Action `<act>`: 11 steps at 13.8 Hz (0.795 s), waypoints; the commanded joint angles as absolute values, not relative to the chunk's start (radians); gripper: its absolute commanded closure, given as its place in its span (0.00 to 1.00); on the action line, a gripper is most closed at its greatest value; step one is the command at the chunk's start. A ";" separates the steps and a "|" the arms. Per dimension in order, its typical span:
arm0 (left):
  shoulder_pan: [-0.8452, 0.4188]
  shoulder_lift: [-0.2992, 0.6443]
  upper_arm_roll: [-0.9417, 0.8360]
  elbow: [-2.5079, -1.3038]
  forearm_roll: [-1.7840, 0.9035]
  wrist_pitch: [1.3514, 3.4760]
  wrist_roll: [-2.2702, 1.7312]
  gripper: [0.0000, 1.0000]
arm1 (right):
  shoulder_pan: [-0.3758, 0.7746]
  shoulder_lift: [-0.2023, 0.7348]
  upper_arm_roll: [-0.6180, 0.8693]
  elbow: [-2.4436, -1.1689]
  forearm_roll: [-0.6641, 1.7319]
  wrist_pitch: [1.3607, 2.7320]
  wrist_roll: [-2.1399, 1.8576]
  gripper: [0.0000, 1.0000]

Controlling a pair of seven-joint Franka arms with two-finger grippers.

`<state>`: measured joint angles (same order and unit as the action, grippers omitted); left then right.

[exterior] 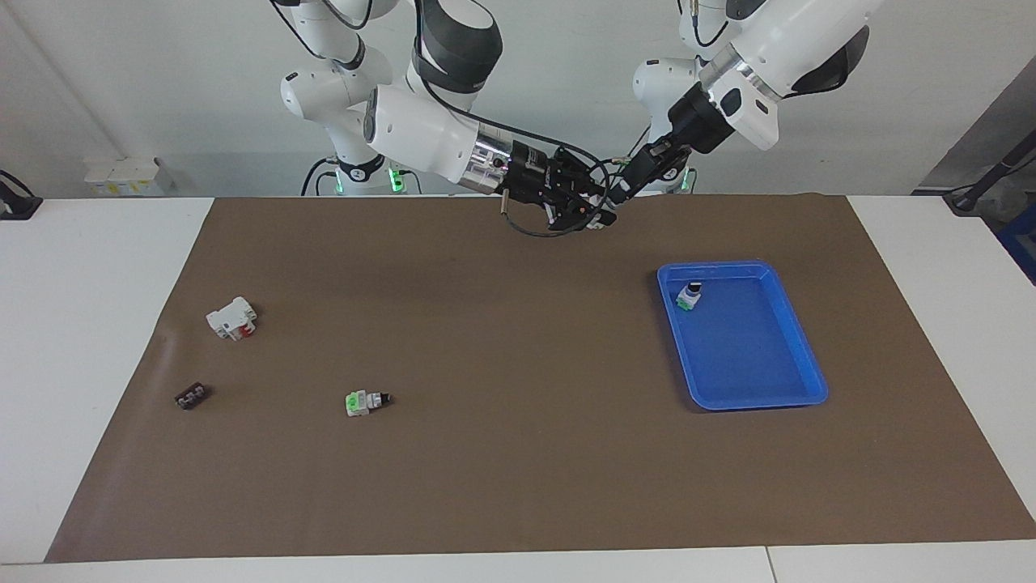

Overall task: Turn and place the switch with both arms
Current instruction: 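Close the left gripper on the switch held by the right gripper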

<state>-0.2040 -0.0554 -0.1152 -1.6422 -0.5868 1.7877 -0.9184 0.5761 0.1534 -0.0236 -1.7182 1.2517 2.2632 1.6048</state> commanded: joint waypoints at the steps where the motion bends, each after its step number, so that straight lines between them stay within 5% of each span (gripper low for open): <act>1: -0.210 -0.078 -0.106 -1.660 -0.603 1.767 -0.930 0.58 | 0.581 0.143 -0.020 -1.733 1.272 2.290 1.612 1.00; 8: -0.201 -0.078 -0.103 -1.646 -0.591 1.750 -0.911 0.87 | 0.581 0.143 -0.020 -1.733 1.272 2.292 1.611 1.00; 11: -0.201 -0.080 -0.101 -1.657 -0.588 1.762 -0.832 0.91 | 0.581 0.143 -0.020 -1.733 1.272 2.292 1.611 1.00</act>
<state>-0.2030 -0.0656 -0.1063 -1.6410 -0.5867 1.7668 -0.8885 0.5804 0.1534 -0.0233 -1.7198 1.2517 2.2664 1.6049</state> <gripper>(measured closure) 0.894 0.595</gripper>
